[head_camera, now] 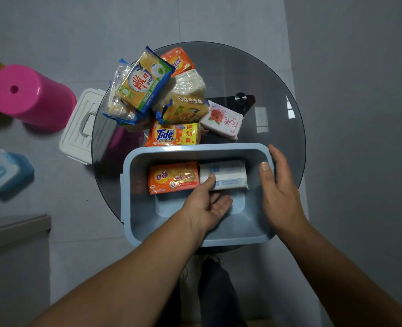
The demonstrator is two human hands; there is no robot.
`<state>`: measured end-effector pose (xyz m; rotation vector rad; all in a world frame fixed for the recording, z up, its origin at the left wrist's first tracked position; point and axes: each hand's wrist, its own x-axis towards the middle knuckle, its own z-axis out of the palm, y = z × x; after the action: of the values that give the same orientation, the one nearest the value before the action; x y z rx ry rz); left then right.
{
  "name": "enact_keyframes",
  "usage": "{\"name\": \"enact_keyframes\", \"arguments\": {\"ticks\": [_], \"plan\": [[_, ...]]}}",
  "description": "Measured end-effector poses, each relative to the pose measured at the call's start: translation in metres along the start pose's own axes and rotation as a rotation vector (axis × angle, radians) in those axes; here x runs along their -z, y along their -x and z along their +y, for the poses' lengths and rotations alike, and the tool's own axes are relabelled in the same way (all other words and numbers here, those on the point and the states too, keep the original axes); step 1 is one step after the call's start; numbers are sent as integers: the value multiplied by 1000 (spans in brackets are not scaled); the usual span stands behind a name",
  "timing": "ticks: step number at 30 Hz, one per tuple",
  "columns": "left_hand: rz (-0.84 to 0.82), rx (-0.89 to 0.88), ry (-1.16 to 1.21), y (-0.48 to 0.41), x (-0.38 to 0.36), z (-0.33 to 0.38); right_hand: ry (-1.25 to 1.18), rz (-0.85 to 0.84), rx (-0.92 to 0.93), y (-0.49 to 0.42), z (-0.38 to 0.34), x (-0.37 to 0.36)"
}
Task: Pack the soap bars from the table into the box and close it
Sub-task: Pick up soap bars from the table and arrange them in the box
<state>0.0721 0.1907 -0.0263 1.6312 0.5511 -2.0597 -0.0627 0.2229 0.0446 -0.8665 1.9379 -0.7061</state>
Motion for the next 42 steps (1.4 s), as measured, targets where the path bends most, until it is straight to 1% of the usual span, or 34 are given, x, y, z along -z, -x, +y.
{"name": "enact_keyframes", "arguments": {"ticks": [4,8,10,12,15,16,18,20,21,22,24,26,27,28,32,35,37,39,40,42], "plan": [[-61,7,92,-1,-2,0,-6,-6,0,-2,1,-1],[-89,19,44,11,-3,6,-14,-23,-1,-3,-2,2],[-83,28,-54,28,-6,14,-39,-31,-19,-5,-6,6],[-60,11,-255,55,-6,23,-72,-24,-42,-10,-10,11],[-96,-107,-552,105,-7,48,-74,-15,-66,-24,-23,22],[-128,-185,-614,123,-8,60,-78,-16,-67,-30,-30,25],[-137,-428,-672,151,-9,92,-86,-24,-53,-44,-46,31],[-15,-708,-767,163,-8,128,-59,-45,-14,-60,-63,33],[79,-806,-848,161,-6,145,-35,-62,5,-68,-72,32],[168,-860,-929,156,-2,159,-14,-82,21,-77,-79,29],[285,-854,-1086,138,5,178,27,-138,36,-94,-91,21],[328,-779,-1254,123,6,186,68,-212,28,-110,-101,11],[337,-778,-1311,118,4,188,76,-244,23,-116,-104,5],[325,-806,-1333,112,1,190,83,-266,19,-122,-107,-1],[199,-907,-1298,104,-24,196,118,-308,-34,-143,-113,-22],[214,-1046,-1407,104,-40,204,156,-339,-94,-160,-107,-31],[285,-1191,-1454,101,-48,215,210,-355,-131,-168,-102,-36],[417,-1292,-1537,92,-51,233,248,-360,-145,-177,-94,-41],[474,-1289,-1609,84,-52,243,256,-362,-150,-180,-89,-44],[532,-1177,-1744,71,-52,257,269,-374,-160,-185,-81,-51]]}}
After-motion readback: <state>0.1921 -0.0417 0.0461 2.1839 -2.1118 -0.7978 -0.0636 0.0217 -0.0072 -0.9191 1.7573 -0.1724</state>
